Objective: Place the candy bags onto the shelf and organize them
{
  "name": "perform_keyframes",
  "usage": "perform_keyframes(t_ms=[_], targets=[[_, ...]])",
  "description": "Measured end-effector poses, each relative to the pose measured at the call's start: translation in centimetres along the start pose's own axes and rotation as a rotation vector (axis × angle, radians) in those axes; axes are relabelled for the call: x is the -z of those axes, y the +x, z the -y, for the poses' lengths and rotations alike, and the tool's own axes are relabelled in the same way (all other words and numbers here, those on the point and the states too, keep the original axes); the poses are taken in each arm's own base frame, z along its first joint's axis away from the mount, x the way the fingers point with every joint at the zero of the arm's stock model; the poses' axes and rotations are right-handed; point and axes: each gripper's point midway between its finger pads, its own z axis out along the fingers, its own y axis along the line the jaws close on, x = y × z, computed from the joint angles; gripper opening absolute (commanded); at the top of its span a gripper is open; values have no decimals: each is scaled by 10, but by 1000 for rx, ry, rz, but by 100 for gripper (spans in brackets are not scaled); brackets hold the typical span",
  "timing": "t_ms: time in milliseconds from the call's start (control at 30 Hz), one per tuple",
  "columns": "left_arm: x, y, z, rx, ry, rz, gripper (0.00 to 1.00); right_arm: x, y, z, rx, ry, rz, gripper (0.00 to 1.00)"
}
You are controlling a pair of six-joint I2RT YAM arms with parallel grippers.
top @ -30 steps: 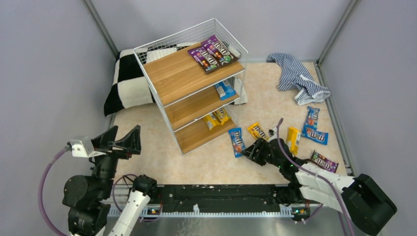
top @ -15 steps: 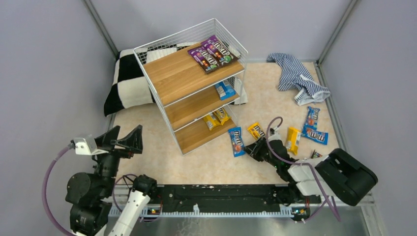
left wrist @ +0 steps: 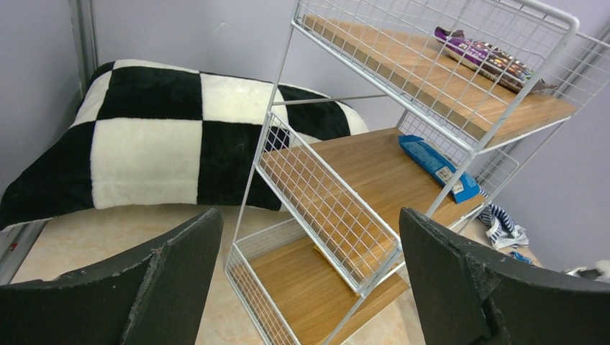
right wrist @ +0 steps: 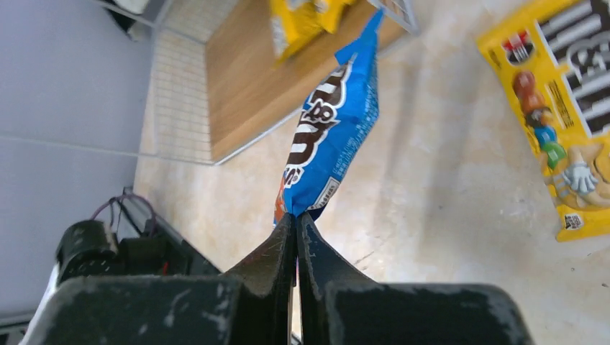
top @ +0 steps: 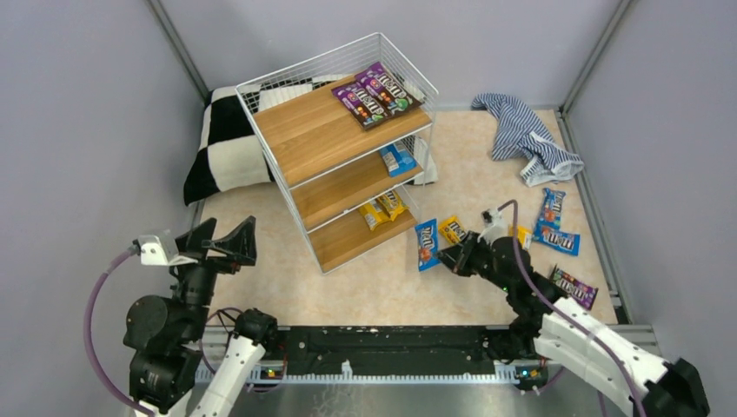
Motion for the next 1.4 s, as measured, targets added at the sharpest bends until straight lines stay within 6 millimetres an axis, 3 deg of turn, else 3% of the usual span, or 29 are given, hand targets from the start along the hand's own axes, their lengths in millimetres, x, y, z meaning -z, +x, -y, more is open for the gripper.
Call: perform_keyframes(t_ms=[133, 333, 467, 533, 700, 967, 1400], targets=[[-4, 6, -2, -10, -5, -10, 98, 36, -21, -47, 113, -70, -53, 0], [-11, 9, 0, -15, -2, -28, 98, 84, -43, -136, 244, -250, -220, 0], [-11, 10, 5, 4, 18, -38, 98, 97, -59, -194, 277, -454, -250, 0], [-11, 11, 6, 12, 22, -40, 98, 94, -59, -205, 277, -504, -265, 0], [-3, 5, 5, 22, 17, -32, 98, 61, -60, -219, 267, -530, -298, 0], [16, -27, 5, 32, 9, 46, 98, 2, -61, -240, 323, -461, -245, 0], [18, -26, 3, 28, 0, 39, 98, -56, -91, -220, 343, -300, -54, 0]])
